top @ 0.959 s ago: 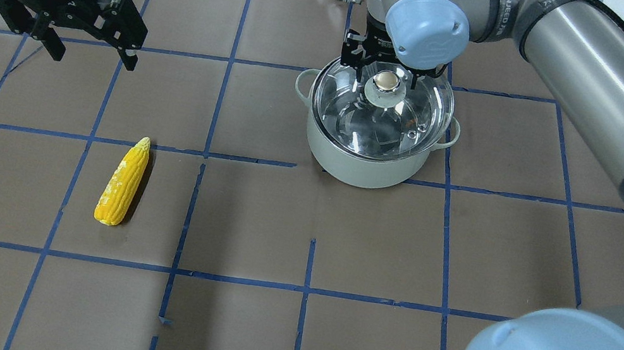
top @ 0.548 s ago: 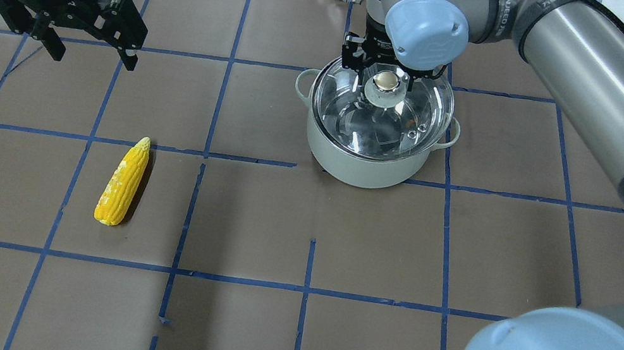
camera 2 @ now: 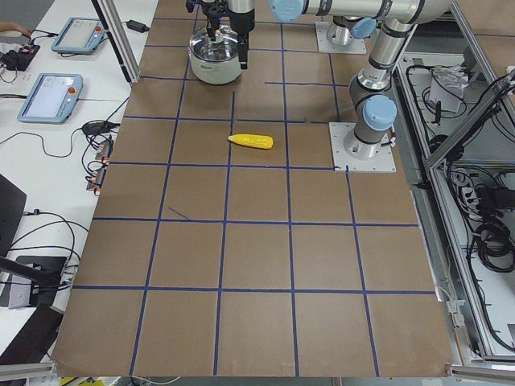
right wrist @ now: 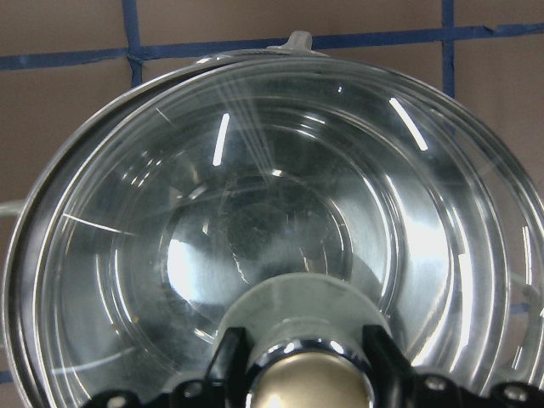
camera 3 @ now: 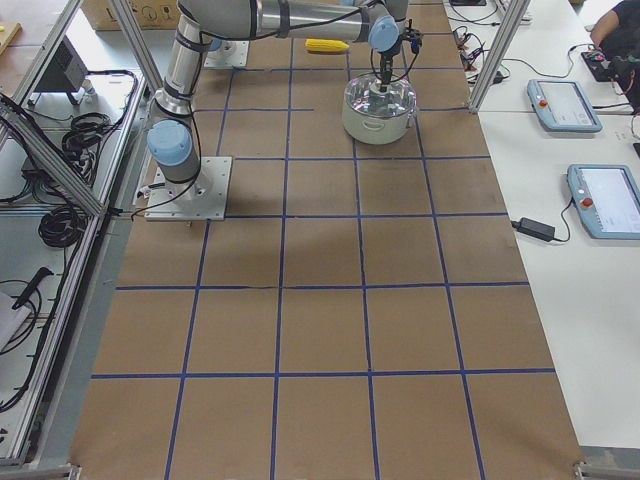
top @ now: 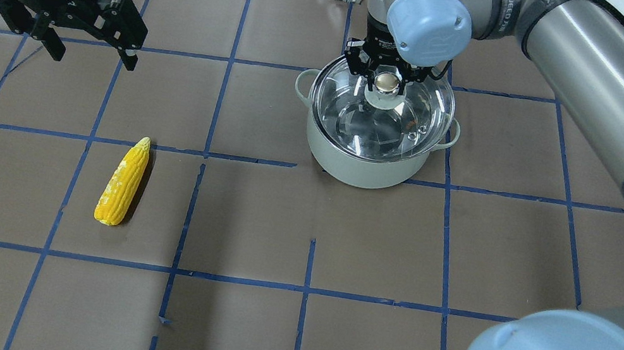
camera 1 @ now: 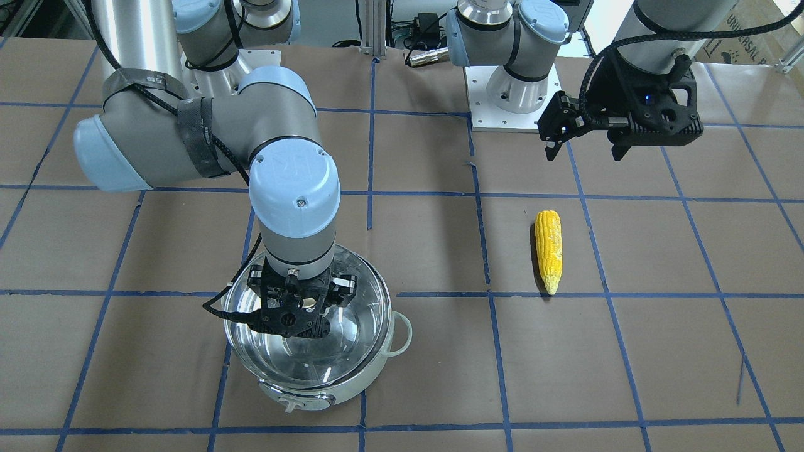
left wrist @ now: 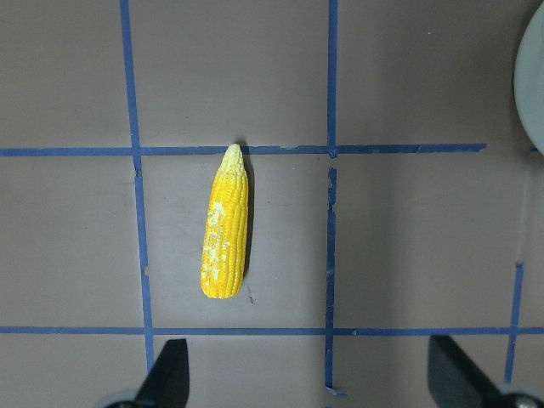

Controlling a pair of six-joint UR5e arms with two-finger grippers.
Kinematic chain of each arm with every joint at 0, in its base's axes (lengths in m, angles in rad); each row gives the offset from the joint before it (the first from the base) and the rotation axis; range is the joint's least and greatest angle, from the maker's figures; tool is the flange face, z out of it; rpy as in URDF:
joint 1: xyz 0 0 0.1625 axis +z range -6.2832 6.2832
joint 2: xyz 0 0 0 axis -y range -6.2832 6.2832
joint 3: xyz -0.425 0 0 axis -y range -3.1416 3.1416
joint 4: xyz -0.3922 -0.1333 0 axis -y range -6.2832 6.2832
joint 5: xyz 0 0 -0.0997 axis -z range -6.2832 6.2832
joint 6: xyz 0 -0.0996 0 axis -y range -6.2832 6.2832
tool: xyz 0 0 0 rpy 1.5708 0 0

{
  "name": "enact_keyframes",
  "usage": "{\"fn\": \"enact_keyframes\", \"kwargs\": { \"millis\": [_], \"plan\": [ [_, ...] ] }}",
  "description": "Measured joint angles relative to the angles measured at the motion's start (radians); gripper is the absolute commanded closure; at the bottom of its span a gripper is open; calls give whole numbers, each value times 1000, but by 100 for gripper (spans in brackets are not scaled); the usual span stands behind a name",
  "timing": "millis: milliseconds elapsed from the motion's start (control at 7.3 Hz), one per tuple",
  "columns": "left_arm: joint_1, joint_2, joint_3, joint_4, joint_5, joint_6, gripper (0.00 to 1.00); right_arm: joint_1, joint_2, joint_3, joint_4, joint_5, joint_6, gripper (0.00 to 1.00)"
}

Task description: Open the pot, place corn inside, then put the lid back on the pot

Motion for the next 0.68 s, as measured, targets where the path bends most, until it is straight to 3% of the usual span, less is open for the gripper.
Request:
{"fn": "enact_keyframes", "kwargs": {
  "millis": [685],
  "plan": [
    [2, 8, -22, -3, 1, 10, 0, -86, -100, -45, 90, 18, -52, 78]
  ]
}}
